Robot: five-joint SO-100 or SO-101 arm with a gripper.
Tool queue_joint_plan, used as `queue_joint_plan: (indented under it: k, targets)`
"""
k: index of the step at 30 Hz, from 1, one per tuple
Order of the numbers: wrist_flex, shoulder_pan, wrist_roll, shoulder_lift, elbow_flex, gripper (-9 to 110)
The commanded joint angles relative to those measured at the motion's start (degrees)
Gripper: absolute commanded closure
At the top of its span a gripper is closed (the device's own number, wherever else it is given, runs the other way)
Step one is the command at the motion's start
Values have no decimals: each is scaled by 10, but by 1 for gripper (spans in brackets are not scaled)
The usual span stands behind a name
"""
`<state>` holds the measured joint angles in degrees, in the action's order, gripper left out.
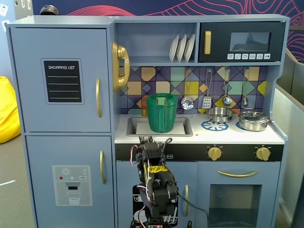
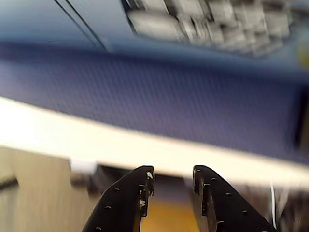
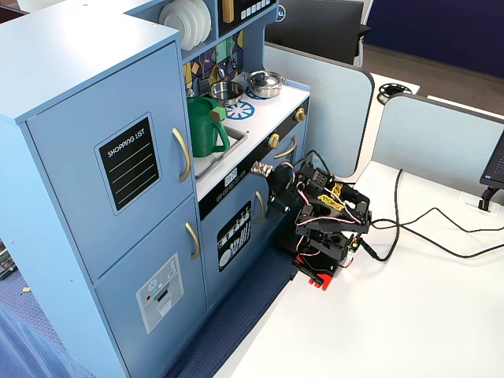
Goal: Open the left cabinet door
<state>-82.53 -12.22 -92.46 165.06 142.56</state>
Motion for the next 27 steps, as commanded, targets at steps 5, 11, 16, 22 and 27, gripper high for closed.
queue_joint_plan:
  k: [5, 11, 16, 22, 27]
  targets:
    - [124, -90, -32, 18, -123, 101]
    - [318, -144, -66, 42, -100, 101]
    - [432, -156, -42, 10, -105, 101]
    - [507, -166, -16, -49, -155, 101]
    - [566, -195, -45, -84, -185, 100]
